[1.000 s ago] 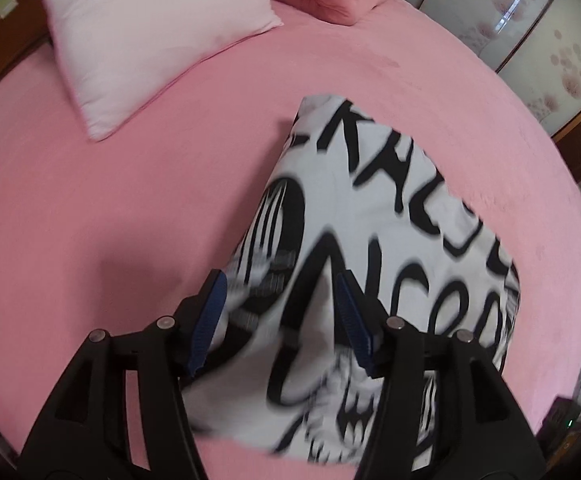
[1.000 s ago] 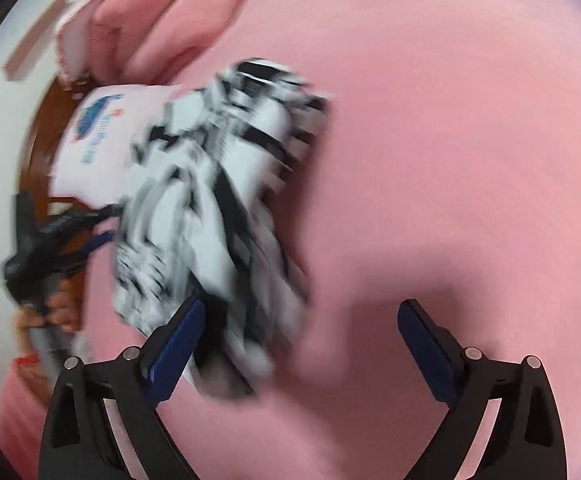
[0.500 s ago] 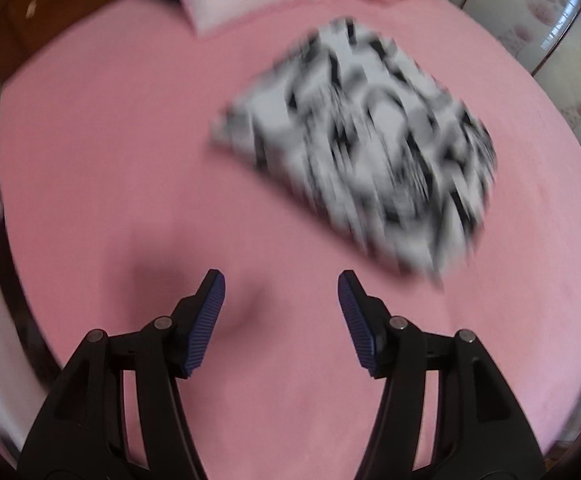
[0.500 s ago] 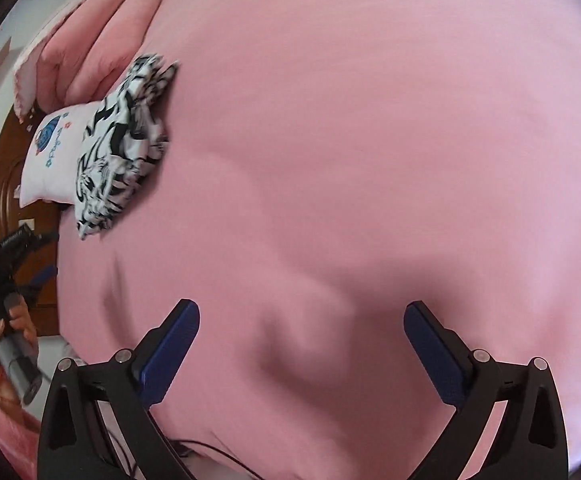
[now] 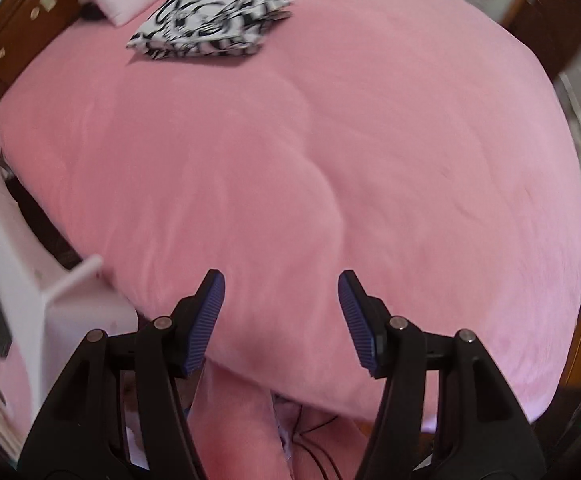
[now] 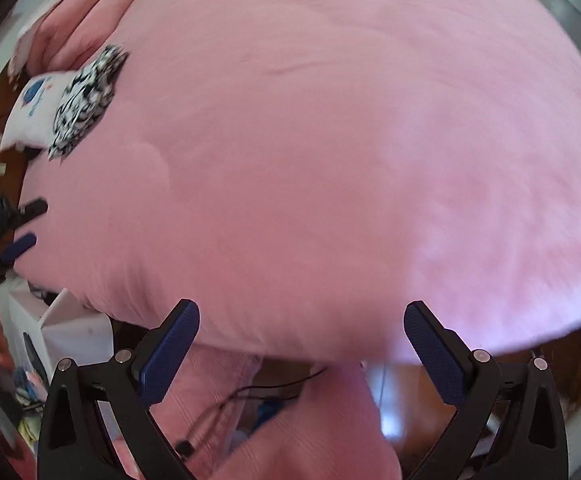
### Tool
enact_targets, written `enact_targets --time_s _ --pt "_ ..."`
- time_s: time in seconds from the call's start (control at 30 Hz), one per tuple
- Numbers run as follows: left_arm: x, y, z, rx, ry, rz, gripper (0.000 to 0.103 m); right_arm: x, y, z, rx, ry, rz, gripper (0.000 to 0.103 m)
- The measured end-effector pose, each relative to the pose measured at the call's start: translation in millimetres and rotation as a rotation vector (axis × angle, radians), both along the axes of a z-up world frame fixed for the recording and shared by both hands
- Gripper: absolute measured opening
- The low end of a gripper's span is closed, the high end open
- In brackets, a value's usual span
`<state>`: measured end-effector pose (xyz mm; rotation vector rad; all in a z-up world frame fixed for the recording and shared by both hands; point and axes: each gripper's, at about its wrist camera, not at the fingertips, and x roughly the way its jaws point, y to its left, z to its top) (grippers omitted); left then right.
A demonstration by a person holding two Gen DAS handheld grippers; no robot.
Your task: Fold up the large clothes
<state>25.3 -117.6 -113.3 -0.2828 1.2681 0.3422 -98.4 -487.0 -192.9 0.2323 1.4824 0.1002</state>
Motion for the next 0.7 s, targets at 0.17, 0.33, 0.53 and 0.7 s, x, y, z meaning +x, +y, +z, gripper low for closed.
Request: enact_targets --time_s 0.17,0.33,0.53,0.7 --pt "-25.3 -61.4 56.7 0.049 -0.108 -0.148 0.056 -29.3 -25.3 47.7 -0.072 -0.108 -0.011 0.103" --pt "-24.1 -85.4 107.7 0.011 -0.201 -0.201 0.056 -36.4 -25.3 101.4 -0.27 -0.317 0.057 0.103" --pt "-15.5 -94.6 142.4 -0.018 -0.229 -0.23 0.056 -36.3 -48.0 138.4 -0.217 -0.304 -0.028 0.103" --pt "-39.7 -107.1 139.9 -0.011 -0.173 -0.26 0.056 -32.2 -28.1 150.4 -0.16 -0.274 -0.034 0.103"
